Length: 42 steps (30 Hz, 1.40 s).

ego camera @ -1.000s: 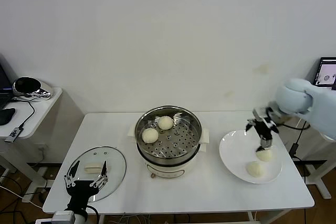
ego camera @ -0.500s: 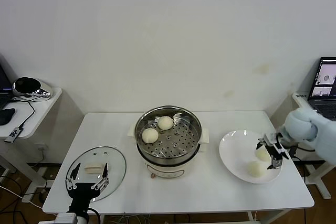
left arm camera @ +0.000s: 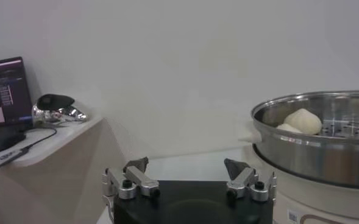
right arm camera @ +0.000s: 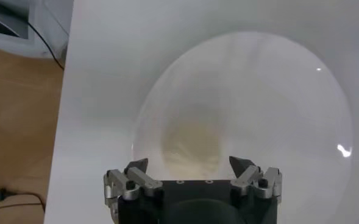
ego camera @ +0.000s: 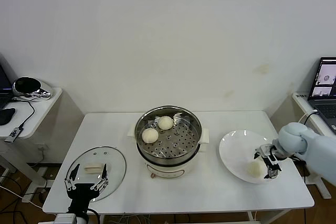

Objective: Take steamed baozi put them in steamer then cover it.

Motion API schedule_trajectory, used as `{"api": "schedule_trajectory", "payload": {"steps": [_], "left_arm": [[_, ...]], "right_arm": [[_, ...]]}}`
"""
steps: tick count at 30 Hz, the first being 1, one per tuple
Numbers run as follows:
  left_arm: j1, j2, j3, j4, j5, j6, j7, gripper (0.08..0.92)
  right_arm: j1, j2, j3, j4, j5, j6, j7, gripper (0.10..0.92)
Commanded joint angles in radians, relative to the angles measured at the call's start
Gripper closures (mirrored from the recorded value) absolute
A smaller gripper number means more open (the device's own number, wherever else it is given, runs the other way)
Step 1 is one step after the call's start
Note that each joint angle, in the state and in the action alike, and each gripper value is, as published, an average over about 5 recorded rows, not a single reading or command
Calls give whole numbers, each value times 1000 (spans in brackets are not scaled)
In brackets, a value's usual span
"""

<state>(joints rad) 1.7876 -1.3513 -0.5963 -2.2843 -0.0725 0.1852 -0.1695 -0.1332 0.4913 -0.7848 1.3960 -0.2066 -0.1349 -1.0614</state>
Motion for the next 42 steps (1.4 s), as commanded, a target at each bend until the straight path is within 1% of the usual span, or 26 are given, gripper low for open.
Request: {"api": "schedule_trajectory", "payload": {"steps": [1,9,14,17,25,30,36,42], "left_arm": [[0,0,2,1,1,0,0,177],[-1,1,4,1,1,-1,0,177],[2,3,2,-7,0,-1,0,177],[3,4,0,-10,-2,-1,0,177],[0,5,5,-12,-4,-2,0,177],[-1,6,13,-13,-2,-2,-2,177],[0,6,17,-18,0,-2,-3,177],[9,3,15,-21,0,-8,-5,177]], "right_arm": [[-72,27,60,-31,-27,-4,15,208],[-61,37,71,-39,-26,-16,8,309],[-38,28,67,-29,-2,-17,-9,409],[16,9,43,-17,31,-13,-21,434],[293,-36,-61,8,144,1,-90,435],[499,-6,-146,18,230,-2,-118,431],[816,134,-332,28,340,-3,-105,431],[922,309,-415,68,456,44,-45,425]]}}
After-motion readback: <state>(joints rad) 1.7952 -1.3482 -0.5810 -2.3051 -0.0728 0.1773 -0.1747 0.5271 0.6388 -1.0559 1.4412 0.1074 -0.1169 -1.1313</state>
